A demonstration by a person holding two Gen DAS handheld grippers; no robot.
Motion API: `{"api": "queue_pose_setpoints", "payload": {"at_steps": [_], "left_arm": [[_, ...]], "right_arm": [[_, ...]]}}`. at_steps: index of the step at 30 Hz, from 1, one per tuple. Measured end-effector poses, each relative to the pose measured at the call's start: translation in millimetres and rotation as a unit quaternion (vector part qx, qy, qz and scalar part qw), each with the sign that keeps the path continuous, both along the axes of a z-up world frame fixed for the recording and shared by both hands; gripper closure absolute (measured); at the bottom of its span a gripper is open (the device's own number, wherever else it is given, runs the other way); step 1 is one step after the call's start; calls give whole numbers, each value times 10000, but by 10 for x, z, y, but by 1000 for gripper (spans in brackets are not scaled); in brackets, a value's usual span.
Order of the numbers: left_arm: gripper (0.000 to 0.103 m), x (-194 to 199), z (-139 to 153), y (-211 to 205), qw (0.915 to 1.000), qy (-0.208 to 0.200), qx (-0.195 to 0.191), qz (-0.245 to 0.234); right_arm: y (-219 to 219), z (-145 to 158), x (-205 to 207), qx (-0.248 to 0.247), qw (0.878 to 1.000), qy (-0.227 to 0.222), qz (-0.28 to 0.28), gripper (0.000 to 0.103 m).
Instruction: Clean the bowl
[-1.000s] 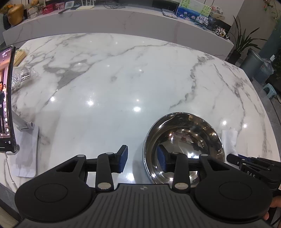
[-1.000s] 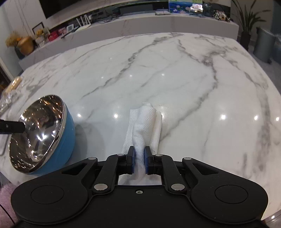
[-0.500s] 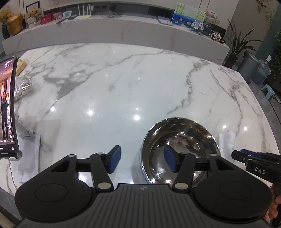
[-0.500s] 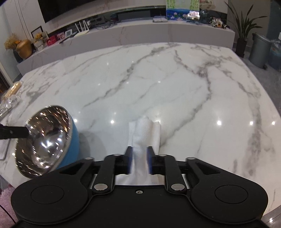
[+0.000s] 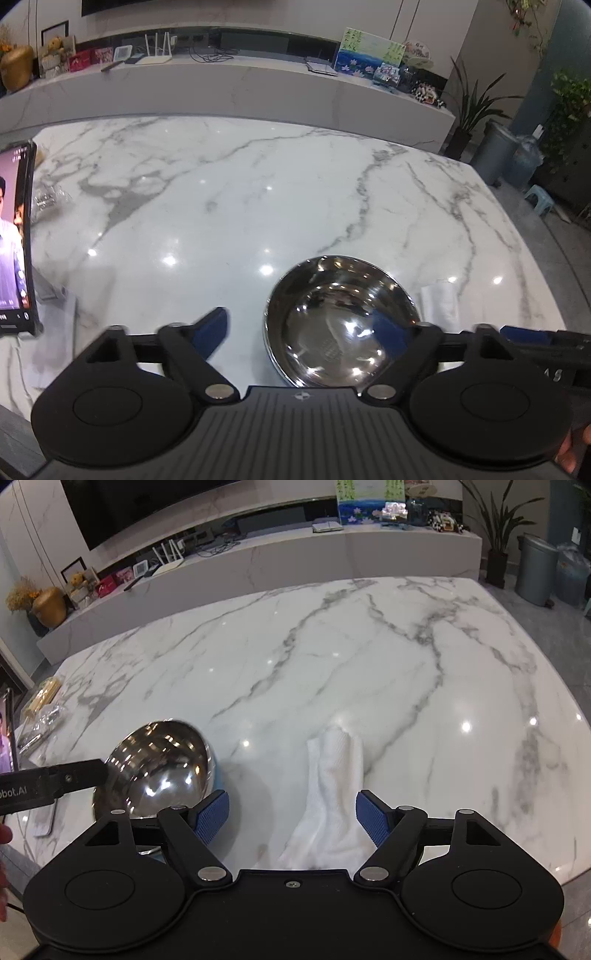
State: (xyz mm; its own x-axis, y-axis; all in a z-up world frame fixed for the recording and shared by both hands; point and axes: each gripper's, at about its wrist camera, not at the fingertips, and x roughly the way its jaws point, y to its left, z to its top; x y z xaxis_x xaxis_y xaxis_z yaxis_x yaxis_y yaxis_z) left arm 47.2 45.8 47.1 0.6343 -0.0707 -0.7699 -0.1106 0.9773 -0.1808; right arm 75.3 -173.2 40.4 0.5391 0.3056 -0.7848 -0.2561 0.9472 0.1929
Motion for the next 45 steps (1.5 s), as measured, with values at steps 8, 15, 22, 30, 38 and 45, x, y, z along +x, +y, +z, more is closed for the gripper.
{"api": "queue_pose_setpoints", "payload": {"at_steps": [8, 15, 22, 30, 38, 45], "left_arm": [[15, -95, -53, -36, 9999, -28, 75, -89], [16, -167, -90, -99, 9997, 42, 233, -61], [16, -272, -83, -154, 9997, -51, 237, -60], [15, -349, -89, -204, 9996, -53, 261, -61], [16, -354, -133, -293, 9985, 104, 492, -203], [16, -374, -149, -339, 9982, 152, 479, -334]], "right_arm": [[74, -14, -274, -19, 9999, -96, 102, 1], [101, -27, -400, -210, 9992, -271, 201, 1], [73, -48, -504, -206, 9990, -341, 211, 1], [22, -131, -615, -183, 9994, -233, 187, 1], [33, -171, -677, -217, 9993, -231, 208, 1], [31, -171, -686, -231, 9991, -275, 236, 1]]}}
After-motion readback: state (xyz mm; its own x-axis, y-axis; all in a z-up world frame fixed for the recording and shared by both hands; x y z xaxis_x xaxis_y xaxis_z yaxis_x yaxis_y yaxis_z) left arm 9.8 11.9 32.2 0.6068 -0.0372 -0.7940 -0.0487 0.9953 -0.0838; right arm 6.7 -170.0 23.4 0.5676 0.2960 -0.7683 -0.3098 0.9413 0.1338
